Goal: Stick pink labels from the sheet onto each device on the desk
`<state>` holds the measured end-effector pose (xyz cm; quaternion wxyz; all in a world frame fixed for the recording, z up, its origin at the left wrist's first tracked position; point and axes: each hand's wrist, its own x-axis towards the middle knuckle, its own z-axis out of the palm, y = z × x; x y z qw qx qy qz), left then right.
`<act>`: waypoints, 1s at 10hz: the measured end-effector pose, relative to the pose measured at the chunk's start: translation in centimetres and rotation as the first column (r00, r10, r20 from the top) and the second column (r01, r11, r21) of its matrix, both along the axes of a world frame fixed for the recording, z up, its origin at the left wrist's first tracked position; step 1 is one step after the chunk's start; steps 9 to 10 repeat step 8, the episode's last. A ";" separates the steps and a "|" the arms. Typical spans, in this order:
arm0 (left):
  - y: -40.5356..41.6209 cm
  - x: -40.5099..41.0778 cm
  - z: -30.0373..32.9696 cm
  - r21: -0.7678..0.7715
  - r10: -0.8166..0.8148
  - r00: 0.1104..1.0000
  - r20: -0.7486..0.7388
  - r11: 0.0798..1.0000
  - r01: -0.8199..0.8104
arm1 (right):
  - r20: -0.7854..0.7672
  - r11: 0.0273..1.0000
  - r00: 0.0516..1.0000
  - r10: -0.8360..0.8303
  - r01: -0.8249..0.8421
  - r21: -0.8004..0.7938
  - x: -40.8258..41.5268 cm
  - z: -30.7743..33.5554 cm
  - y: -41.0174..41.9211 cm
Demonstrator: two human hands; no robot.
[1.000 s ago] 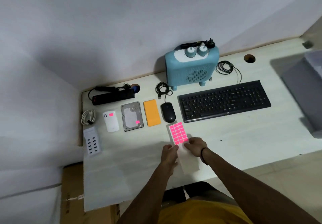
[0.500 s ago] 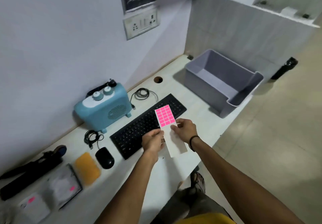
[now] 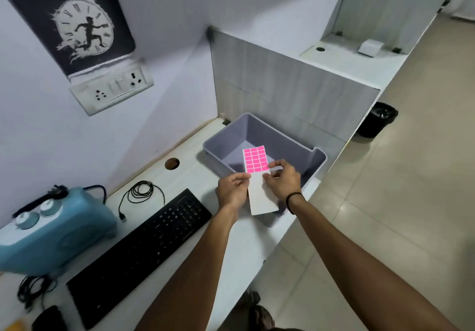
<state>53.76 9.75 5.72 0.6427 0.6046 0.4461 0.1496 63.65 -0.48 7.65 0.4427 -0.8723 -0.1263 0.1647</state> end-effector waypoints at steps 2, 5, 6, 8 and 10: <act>0.4 5.7 0.0 -0.066 -0.168 0.983 -0.068 0.984 0.164 | 0.002 0.970 0.983 0.182 -0.179 -0.163 7.7 0.1 0.3; 1.3 8.9 -2.0 0.133 -0.427 0.714 -0.555 0.801 0.583 | -0.098 0.845 0.933 0.347 -0.357 -0.398 10.9 -4.5 1.7; 1.7 8.3 -2.0 0.204 -0.400 0.697 -0.595 0.764 0.612 | -0.076 0.813 0.914 0.398 -0.390 -0.433 10.6 -5.2 1.5; 2.9 4.6 -0.8 0.400 -0.230 0.850 -0.474 0.804 0.441 | 0.112 0.856 0.870 0.480 -0.437 -0.276 7.4 -3.7 3.7; 2.9 4.6 -0.8 0.400 -0.230 0.850 -0.474 0.804 0.441 | 0.112 0.856 0.870 0.480 -0.437 -0.276 7.4 -3.7 3.7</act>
